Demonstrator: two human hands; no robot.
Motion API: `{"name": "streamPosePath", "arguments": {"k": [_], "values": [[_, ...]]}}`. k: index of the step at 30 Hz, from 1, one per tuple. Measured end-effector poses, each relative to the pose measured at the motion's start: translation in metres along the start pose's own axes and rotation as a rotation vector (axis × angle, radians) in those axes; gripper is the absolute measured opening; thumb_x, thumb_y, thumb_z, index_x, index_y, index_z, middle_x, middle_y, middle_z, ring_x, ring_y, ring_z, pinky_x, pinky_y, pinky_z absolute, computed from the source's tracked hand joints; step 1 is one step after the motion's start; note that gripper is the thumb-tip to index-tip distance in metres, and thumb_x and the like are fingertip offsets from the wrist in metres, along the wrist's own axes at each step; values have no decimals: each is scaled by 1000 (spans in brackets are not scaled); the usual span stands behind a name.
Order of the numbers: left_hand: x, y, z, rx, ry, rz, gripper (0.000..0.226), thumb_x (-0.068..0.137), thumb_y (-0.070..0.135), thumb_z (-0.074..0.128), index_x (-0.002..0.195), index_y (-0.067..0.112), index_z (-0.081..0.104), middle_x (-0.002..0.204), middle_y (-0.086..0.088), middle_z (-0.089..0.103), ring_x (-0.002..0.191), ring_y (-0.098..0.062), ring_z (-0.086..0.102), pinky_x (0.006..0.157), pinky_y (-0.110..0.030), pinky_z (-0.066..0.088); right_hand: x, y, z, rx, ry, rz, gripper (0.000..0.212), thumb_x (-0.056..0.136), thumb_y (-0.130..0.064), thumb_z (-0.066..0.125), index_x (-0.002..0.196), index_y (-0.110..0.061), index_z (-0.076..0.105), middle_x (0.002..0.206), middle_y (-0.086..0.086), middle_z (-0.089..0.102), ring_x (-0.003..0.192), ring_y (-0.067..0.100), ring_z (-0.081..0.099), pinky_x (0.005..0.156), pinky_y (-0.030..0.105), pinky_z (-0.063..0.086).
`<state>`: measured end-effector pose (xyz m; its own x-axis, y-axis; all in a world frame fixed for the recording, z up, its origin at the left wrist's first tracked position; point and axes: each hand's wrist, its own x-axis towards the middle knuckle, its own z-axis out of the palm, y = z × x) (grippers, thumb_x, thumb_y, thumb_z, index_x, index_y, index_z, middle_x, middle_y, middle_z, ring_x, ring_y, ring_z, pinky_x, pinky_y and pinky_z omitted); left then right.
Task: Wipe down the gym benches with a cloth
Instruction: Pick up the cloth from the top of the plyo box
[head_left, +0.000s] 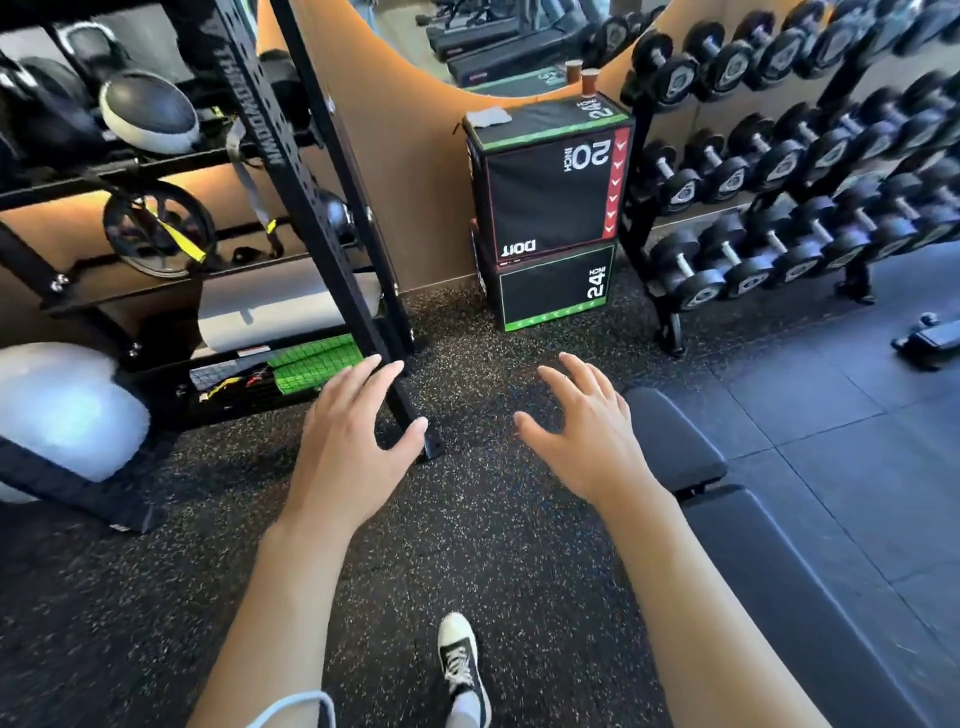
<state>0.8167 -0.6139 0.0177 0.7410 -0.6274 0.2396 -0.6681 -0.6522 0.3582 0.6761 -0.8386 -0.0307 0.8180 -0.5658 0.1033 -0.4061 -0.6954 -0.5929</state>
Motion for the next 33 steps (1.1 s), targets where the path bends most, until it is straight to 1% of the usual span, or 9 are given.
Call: {"name": "streamPosePath", "arguments": {"k": [4, 8, 11, 14, 18, 25, 33], "values": [[56, -24, 9, -37, -16, 66, 66, 98, 53, 59, 158, 31, 40, 165, 8, 36, 155, -16, 28, 128, -49, 26, 47, -7, 9, -37, 23, 50, 70, 97, -62, 52, 157, -31, 39, 170, -6, 21, 157, 19, 12, 126, 58, 18], [115, -56, -2, -110, 12, 90, 67, 98, 54, 59, 158, 32, 40, 166, 9, 36, 156, -15, 27, 128, -50, 28, 102, -38, 16, -64, 21, 56, 69, 98, -62, 51, 158, -32, 37, 171, -6, 21, 158, 18, 11, 127, 55, 16], [156, -81, -14, -135, 33, 116, 67, 98, 52, 60, 158, 29, 42, 165, 7, 37, 155, -16, 28, 128, -50, 28, 146, -65, 21, -81, 71, 44, 68, 98, -61, 52, 157, -31, 39, 170, -6, 23, 157, 17, 13, 128, 53, 16], [189, -105, -21, -148, 25, 133, 67, 98, 51, 60, 158, 28, 42, 165, 6, 38, 155, -17, 28, 128, -49, 27, 180, -89, 28, -84, 97, 54, 67, 98, -61, 51, 157, -30, 40, 169, -5, 24, 157, 18, 14, 128, 50, 16], [220, -134, -23, -168, 15, 131, 66, 98, 51, 60, 158, 29, 42, 165, 6, 37, 156, -17, 27, 127, -50, 28, 211, -108, 40, -97, 100, 66, 67, 98, -60, 52, 157, -30, 40, 170, -5, 24, 158, 19, 14, 128, 52, 16], [263, -162, -11, -221, 16, 106, 66, 98, 53, 59, 157, 31, 42, 165, 8, 37, 156, -16, 26, 127, -51, 27, 257, -113, 50, -143, 106, 71, 67, 97, -59, 53, 156, -29, 43, 168, -5, 26, 157, 18, 16, 126, 55, 20], [325, -156, 24, -209, 9, 111, 65, 97, 54, 60, 156, 31, 43, 165, 7, 38, 156, -17, 27, 126, -53, 29, 317, -86, 49, -156, 109, 87, 66, 97, -58, 53, 156, -28, 43, 168, -5, 27, 156, 18, 17, 126, 55, 21]]}}
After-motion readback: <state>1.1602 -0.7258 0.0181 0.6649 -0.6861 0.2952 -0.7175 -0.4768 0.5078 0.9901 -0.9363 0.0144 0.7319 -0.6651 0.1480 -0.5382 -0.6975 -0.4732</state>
